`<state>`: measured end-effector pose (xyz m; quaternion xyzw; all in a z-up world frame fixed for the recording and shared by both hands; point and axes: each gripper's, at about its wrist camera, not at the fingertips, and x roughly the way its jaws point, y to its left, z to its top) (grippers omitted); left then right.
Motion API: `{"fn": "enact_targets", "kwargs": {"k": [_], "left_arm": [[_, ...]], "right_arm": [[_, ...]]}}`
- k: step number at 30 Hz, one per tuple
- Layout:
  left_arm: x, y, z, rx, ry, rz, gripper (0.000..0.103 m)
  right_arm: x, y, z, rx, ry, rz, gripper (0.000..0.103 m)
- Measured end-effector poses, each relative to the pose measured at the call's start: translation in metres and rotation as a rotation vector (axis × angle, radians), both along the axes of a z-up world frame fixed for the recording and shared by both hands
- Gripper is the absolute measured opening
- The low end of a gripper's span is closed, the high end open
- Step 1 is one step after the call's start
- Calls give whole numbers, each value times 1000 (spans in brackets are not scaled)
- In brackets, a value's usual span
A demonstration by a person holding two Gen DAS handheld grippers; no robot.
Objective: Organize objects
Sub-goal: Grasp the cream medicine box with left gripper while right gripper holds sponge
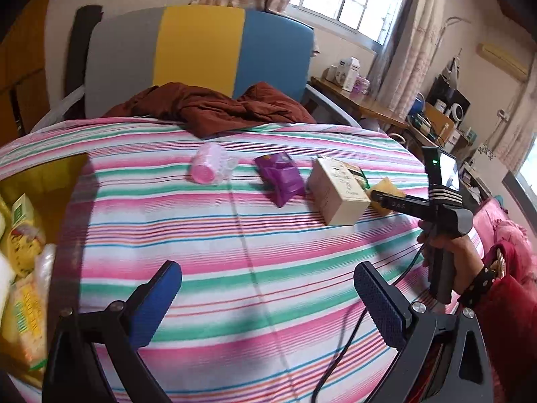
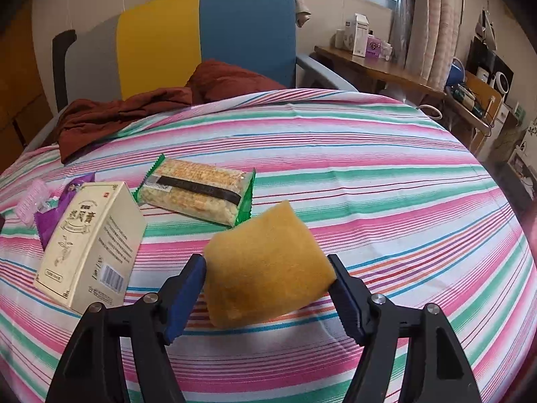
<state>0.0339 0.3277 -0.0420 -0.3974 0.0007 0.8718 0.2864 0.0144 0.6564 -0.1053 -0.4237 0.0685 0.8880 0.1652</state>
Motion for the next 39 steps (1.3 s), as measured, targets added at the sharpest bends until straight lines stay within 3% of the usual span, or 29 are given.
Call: {"fn": "enact_targets", "kwargs": {"k": [7, 16, 26, 30, 33, 34, 36, 37, 39], "left_arm": [[-17, 51, -2, -8, -26, -49, 103], [-45, 119, -17, -52, -53, -66, 103], [-63, 164, -30, -131, -35, -88, 103], [-70, 174, -36, -125, -51, -82, 103], [-70, 180, -39, -137, -7, -95, 102], [-71, 182, -40, -146, 6, -99, 99], [-70, 184, -44, -155, 16, -125, 82], [-71, 185, -47, -164, 11, -135, 67], [-73, 182, -52, -166, -1, -132, 58]], "right_arm": [[14, 1, 3, -25, 45, -15, 66], [27, -17, 14, 86, 108, -27, 66], [33, -11, 12, 92, 137, -81, 66], [33, -5, 10, 78, 135, -99, 66], [32, -3, 8, 71, 133, -105, 66], [32, -4, 8, 73, 134, -103, 66], [32, -6, 8, 80, 137, -102, 66], [32, -7, 9, 86, 139, -101, 66], [33, -8, 9, 93, 142, -100, 66]]}}
